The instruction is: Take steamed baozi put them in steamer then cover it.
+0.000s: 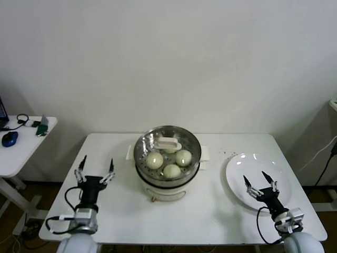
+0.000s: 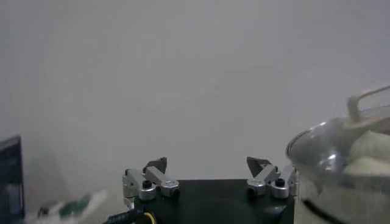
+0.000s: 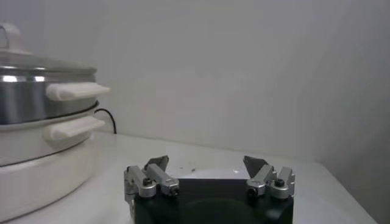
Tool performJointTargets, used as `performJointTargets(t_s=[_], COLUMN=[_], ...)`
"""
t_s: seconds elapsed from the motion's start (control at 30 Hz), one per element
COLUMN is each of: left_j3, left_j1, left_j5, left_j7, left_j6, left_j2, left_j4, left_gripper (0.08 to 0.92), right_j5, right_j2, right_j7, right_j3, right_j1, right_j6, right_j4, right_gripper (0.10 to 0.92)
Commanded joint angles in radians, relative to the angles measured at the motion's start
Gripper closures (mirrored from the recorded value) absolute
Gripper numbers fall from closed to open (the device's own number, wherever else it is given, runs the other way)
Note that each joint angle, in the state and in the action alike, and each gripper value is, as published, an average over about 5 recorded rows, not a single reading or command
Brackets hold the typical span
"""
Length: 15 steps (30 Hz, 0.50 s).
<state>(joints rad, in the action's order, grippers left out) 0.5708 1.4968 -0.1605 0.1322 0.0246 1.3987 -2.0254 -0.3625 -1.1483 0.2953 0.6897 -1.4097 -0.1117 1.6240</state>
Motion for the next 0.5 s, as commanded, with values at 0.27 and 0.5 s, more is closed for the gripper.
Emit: performJointTargets(t_s=[0.27,0.5], left_j3=[0.144,0.138], left_j1=[0.065,0.079], left_j5=[0.191,0.205], left_j7=[-0.073,-0.09], left_j6=[-0.141,-0.116], left_j2=[0.007,0.009], left_j4=[0.163,0.127], left_gripper=[0.177,0.177], right_j5=[-0.023,-0.002], right_j2=[-0.021,-0.034], right_j7=[0.002,-0.002], right_j3=[-0.004,-0.002], right_j1=[-0.021,-0.035], right_j6=[-0.04,-0.039], right_j4=[0.045,0.061], right_gripper=[0.203,0.203])
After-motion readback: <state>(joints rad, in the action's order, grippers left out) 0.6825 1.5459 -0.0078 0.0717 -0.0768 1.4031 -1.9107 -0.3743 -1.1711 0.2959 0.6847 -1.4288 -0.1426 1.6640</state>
